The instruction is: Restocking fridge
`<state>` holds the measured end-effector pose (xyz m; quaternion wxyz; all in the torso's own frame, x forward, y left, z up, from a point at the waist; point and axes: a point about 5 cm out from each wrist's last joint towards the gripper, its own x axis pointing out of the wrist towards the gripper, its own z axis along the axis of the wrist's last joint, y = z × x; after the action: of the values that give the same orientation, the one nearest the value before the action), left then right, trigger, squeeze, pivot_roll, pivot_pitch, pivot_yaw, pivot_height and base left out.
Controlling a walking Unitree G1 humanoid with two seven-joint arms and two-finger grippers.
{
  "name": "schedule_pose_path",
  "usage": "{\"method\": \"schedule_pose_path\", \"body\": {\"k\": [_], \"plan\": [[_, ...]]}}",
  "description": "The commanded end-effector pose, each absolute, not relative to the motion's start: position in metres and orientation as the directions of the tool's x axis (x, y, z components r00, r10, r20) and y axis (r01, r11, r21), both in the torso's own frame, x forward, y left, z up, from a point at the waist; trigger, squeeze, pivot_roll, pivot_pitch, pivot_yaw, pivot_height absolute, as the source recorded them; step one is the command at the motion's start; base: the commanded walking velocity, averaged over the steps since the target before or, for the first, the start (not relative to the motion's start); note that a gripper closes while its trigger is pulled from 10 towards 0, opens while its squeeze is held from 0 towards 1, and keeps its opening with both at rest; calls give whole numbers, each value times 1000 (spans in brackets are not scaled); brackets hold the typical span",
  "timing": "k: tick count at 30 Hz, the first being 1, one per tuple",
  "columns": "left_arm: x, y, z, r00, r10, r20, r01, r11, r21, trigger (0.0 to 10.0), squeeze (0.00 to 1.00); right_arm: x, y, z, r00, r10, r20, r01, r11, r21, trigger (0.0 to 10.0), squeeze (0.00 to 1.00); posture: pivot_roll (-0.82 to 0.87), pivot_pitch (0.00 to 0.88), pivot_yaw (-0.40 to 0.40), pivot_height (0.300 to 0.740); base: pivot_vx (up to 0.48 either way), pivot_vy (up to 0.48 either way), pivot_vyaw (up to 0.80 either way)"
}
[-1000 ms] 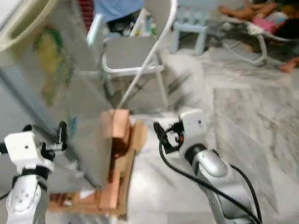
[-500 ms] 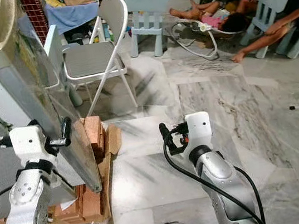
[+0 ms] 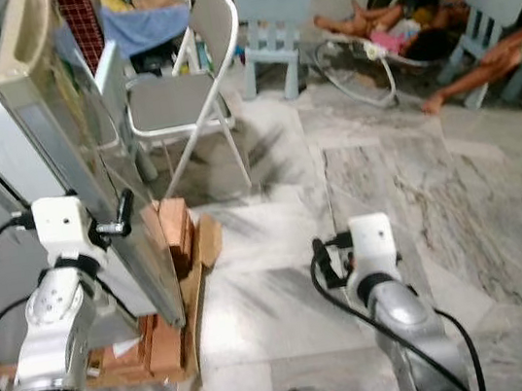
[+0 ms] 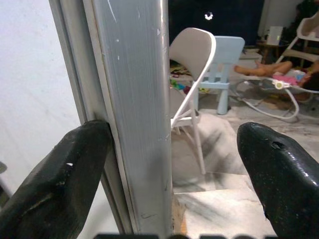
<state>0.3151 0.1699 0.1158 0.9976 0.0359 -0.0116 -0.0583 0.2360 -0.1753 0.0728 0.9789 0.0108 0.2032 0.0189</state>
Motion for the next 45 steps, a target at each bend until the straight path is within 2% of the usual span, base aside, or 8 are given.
{"method": "schedule_pose_path", "body": {"k": [1, 5, 7, 11, 18, 20, 29, 45], "plan": [[328, 142, 131, 967, -246, 65, 239, 966, 94, 10000, 0, 232, -179, 75, 916, 16, -402, -11, 1000, 14, 10000, 0, 39, 55, -50, 740, 0, 0, 0], [335, 74, 160, 844, -516, 144, 506, 856, 104, 10000, 0, 222, -189, 70, 886, -33, -462, 22, 999, -29, 10000, 0, 34, 48, -51, 740, 0, 0, 0], [334, 61, 166, 812, -561, 160, 552, 828, 104, 10000, 0, 220, -190, 68, 879, -40, -475, 26, 999, -35, 10000, 0, 34, 48, -51, 740, 0, 0, 0], [311, -7, 202, 603, -750, 272, 754, 647, 115, 10000, 0, 215, -191, 63, 861, -17, -508, 9, 1000, -17, 10000, 0, 22, 41, -42, 740, 0, 0, 0], [327, 27, 186, 728, -637, 253, 631, 767, 115, 10000, 0, 217, -182, 65, 872, 14, -490, -25, 1000, -16, 10000, 0, 29, 41, -22, 740, 0, 0, 0], [323, 58, 171, 784, -577, 229, 572, 815, 97, 10000, 0, 220, -179, 67, 880, 22, -475, -24, 1000, 2, 10000, 0, 40, 42, -19, 740, 169, -169, 0], [299, 97, 138, 871, -466, 156, 453, 884, 116, 10000, 0, 238, -165, 81, 928, 65, -368, -51, 998, 48, 10000, 0, 62, 45, -27, 740, 394, -172, 0], [276, 124, 127, 917, -391, 74, 375, 912, 167, 10000, 0, 255, -155, 91, 946, 103, -308, -99, 995, 30, 10000, 0, 87, 67, -40, 740, 455, 0, -552]]}}
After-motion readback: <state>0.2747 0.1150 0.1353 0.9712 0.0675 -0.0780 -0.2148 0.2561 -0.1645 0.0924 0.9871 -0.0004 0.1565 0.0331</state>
